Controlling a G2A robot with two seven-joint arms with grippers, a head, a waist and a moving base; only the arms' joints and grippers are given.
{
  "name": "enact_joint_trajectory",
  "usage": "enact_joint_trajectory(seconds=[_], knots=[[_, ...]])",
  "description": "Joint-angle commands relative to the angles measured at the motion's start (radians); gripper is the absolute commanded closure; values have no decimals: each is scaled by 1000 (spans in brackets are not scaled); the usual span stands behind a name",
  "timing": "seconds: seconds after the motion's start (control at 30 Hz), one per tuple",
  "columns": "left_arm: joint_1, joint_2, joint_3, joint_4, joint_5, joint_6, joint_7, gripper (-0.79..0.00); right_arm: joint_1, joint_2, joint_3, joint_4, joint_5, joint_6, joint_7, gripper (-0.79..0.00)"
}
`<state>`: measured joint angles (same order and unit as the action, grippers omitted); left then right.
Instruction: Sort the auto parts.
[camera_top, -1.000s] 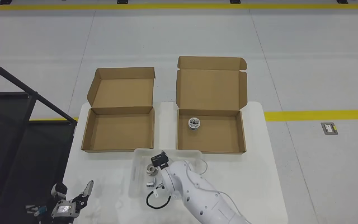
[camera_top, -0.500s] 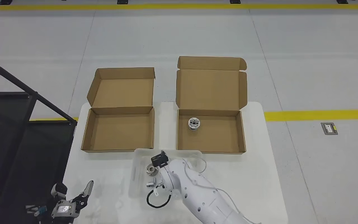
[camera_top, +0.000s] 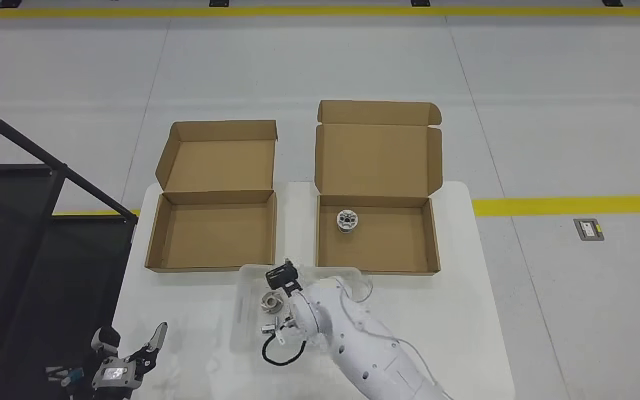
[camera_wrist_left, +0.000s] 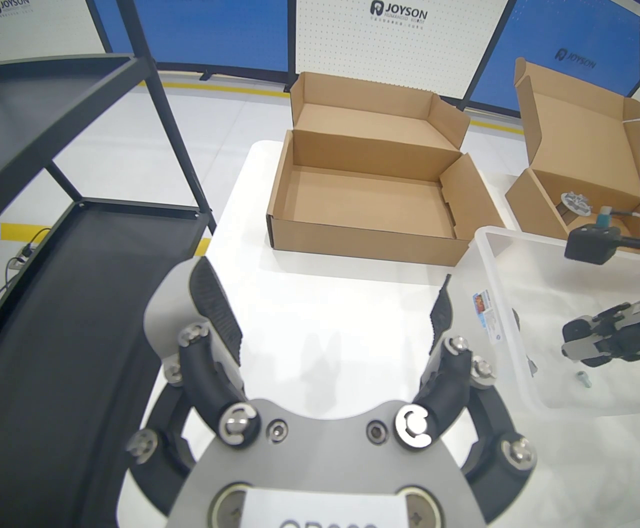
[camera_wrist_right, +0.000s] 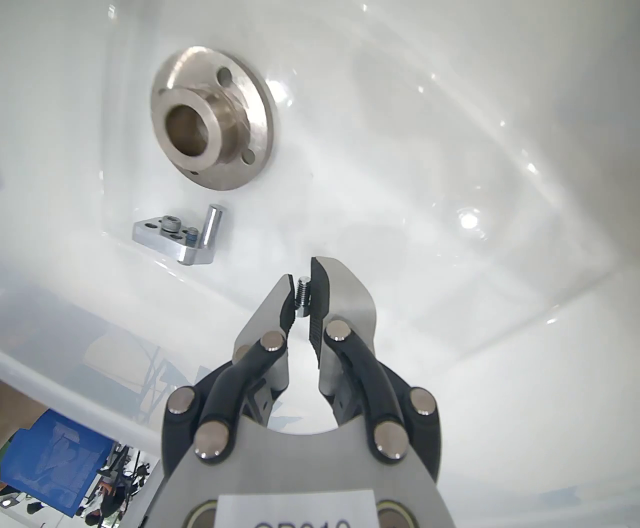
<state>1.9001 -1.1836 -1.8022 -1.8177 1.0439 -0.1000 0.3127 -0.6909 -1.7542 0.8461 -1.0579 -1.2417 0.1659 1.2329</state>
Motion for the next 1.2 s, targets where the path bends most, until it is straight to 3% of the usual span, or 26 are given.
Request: enact_joint_trajectory(seconds=[0.0,0.27,0.47,0.63,0.97,1.17], knots=[[0,0,0,0,0,0,0,-785,-23,16,34,-89,-21,-32,16,0],[0,0,0,0,0,0,0,-785,-165,76,159,-502,-193,-108,66,0],[0,0,0,0,0,0,0,-785,-202,103,271,-623,-270,-165,-51,0],[0,0,0,0,0,0,0,-785,-133,111,329,-498,-348,-164,-136,0],[0,0,0,0,0,0,0,-785,118,104,392,31,-318,-107,-231,0],[0,0,0,0,0,0,0,-785,204,98,400,236,-280,-104,-294,0]])
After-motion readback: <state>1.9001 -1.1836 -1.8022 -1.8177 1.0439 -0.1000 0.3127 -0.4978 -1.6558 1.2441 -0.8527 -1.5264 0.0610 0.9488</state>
